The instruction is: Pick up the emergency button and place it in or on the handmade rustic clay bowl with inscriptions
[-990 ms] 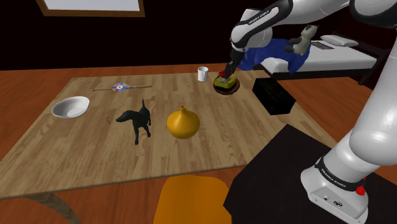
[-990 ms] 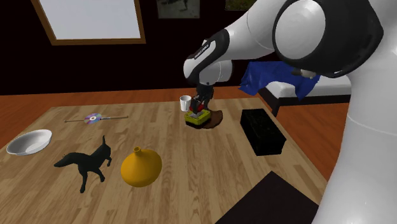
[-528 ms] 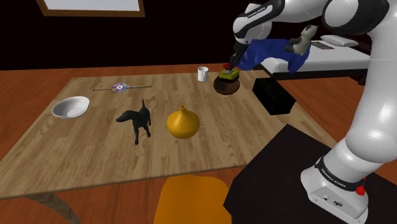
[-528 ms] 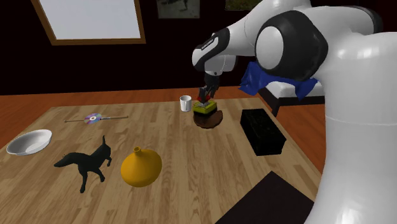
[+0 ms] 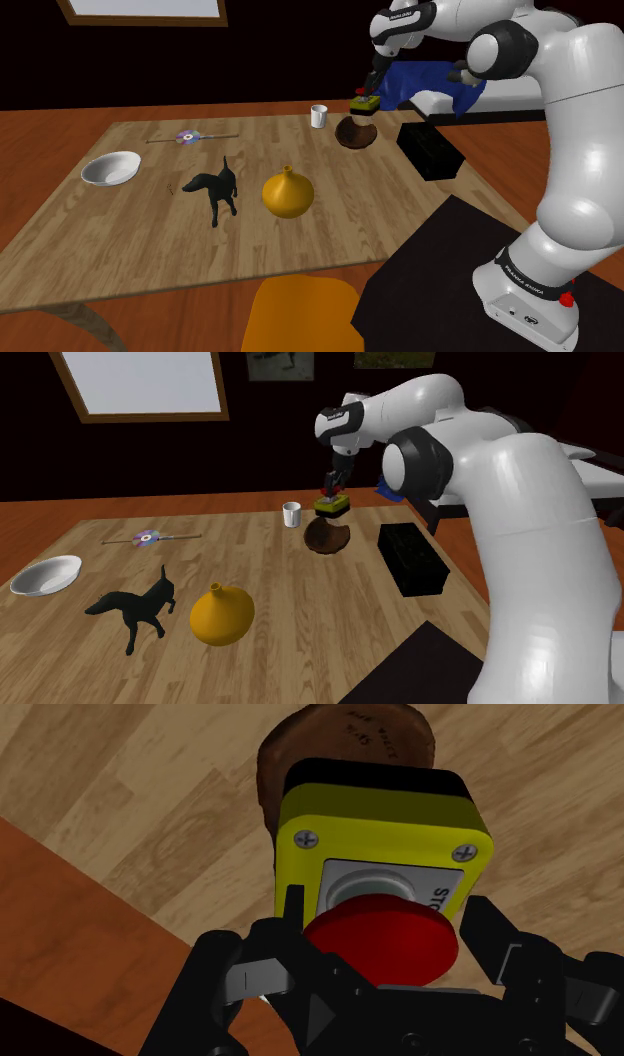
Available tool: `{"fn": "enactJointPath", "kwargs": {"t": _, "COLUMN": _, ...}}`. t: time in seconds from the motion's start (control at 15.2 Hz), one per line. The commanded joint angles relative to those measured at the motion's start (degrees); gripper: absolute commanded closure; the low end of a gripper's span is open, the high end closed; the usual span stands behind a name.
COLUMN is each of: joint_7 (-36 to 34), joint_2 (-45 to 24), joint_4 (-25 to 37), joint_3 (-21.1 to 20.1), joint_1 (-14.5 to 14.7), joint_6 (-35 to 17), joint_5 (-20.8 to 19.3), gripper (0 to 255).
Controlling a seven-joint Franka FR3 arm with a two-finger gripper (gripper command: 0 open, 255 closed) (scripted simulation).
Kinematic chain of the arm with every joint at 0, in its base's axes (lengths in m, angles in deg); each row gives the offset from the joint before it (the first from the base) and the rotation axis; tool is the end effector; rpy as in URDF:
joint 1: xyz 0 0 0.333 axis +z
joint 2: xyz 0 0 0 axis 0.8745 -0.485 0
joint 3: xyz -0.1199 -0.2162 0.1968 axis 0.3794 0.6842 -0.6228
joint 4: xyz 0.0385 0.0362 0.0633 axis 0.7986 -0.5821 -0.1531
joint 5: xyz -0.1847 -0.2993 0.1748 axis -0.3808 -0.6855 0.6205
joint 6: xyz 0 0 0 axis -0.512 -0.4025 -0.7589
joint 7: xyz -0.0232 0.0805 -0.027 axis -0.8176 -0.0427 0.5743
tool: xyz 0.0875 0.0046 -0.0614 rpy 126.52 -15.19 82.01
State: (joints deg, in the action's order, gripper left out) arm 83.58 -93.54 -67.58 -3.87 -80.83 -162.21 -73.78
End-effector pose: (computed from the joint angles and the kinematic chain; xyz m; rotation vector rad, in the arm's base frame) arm 0.6964 -0.3125 0.3699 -3.0820 -0.3465 -0.2701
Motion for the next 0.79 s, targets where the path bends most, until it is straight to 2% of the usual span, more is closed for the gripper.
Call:
{"fn": "enactJointPath", "kwargs": {"t": 0.0, "joint_7": 0.34, "joint_2": -4.31, "joint_4": 6.74, "joint_3": -0.14, "joint_1": -1.2, "joint_6": 2.45, "joint_5": 0.18, "gripper": 255}}
{"fn": "enactJointPath", "kwargs": {"t": 0.73, "joint_7": 1.43, "joint_2": -6.78, "joint_4": 2.52, "joint_3": -0.52, "joint_1": -1.09, "joint_6": -4.17, "joint_5": 0.81, "gripper": 255}}
